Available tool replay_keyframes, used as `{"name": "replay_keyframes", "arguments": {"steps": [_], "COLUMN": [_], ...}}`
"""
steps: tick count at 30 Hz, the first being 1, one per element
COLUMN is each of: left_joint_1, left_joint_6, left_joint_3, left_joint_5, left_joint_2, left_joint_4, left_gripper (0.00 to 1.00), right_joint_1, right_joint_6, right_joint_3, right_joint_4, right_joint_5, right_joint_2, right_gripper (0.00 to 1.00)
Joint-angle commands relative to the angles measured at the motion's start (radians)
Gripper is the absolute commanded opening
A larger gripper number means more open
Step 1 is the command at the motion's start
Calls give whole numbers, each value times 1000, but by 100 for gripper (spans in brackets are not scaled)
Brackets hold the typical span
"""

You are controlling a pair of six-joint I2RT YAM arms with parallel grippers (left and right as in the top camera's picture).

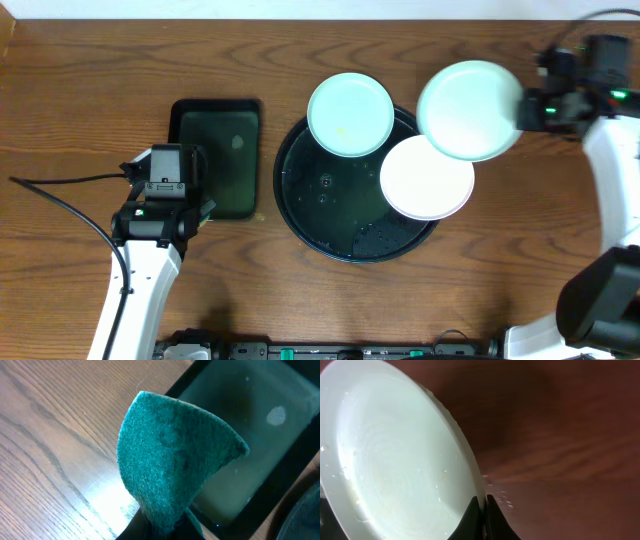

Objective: Clean dirty plates on tray and stack at the side
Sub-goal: 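Lift the scrubbed mint-green plate with the right gripper and place it right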

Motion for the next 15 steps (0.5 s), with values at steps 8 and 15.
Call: {"name": "replay_keyframes", "arguments": {"steps": [8, 15], "left_joint_1": [6, 6], "left_joint_6": [6, 7], "left_joint_3": [-4, -4], "left_joint_5": [-9, -9], "left_joint_2": [-6, -6], "left_joint_4": [-2, 1], "left_gripper": [7, 7], "right_joint_1": [-250, -282], "right_joint_6": [264, 305], "right_joint_3": [-122, -343], "right_joint_4": [117, 386], "right_joint_5": [49, 89], "right_joint_2": [-18, -18], "right_gripper": [1, 2]}}
